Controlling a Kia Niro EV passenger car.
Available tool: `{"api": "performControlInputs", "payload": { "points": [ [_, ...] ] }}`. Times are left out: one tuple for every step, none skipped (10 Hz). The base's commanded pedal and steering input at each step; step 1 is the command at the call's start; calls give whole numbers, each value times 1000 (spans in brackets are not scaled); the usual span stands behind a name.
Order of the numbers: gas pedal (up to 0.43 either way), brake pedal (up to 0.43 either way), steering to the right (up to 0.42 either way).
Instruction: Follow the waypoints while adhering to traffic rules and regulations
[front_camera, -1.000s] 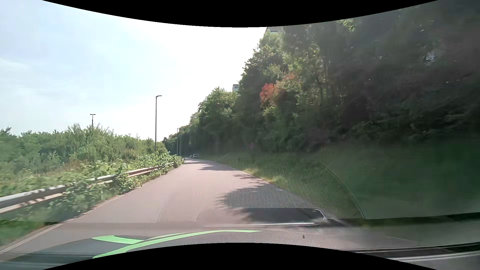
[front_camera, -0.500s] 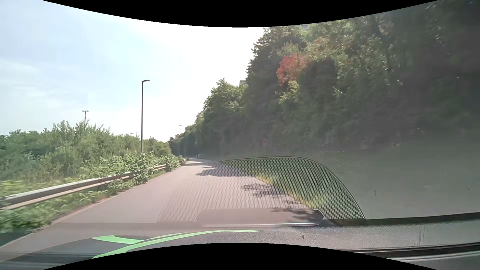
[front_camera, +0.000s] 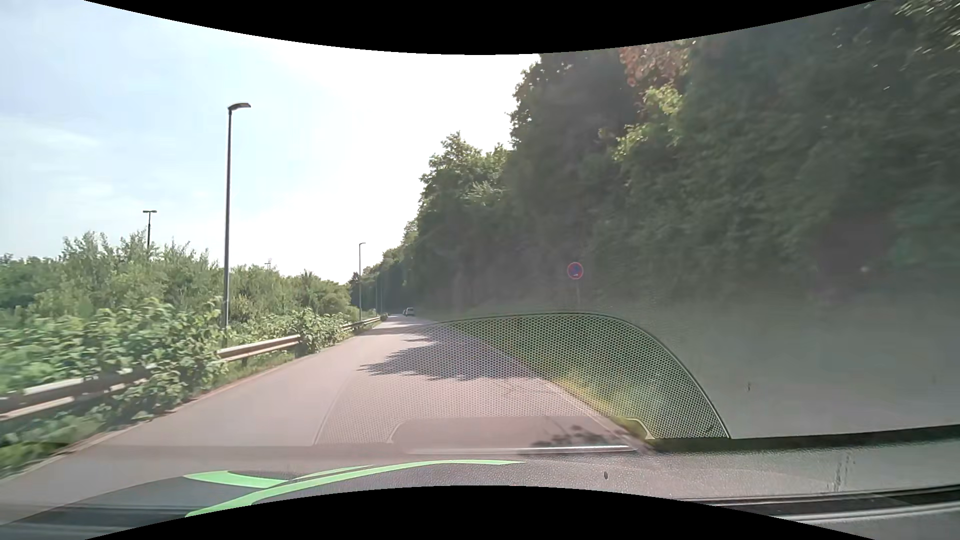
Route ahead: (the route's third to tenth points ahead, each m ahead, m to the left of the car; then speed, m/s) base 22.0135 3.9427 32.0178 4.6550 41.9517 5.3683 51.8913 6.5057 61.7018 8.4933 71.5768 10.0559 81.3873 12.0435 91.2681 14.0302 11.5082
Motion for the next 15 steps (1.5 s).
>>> {"api": "performControlInputs", "payload": {
  "points": [
    [157,0,-30],
    [150,0,-30],
    [138,0,-30],
    [130,0,-30],
    [118,0,-32],
    [118,0,-32],
    [118,0,-32],
    [118,0,-32],
    [98,0,-32],
    [79,0,-32],
    [79,0,-31],
    [79,0,-30],
    [79,0,-30],
    [79,0,-28],
    [79,0,-25]
  ]
}}
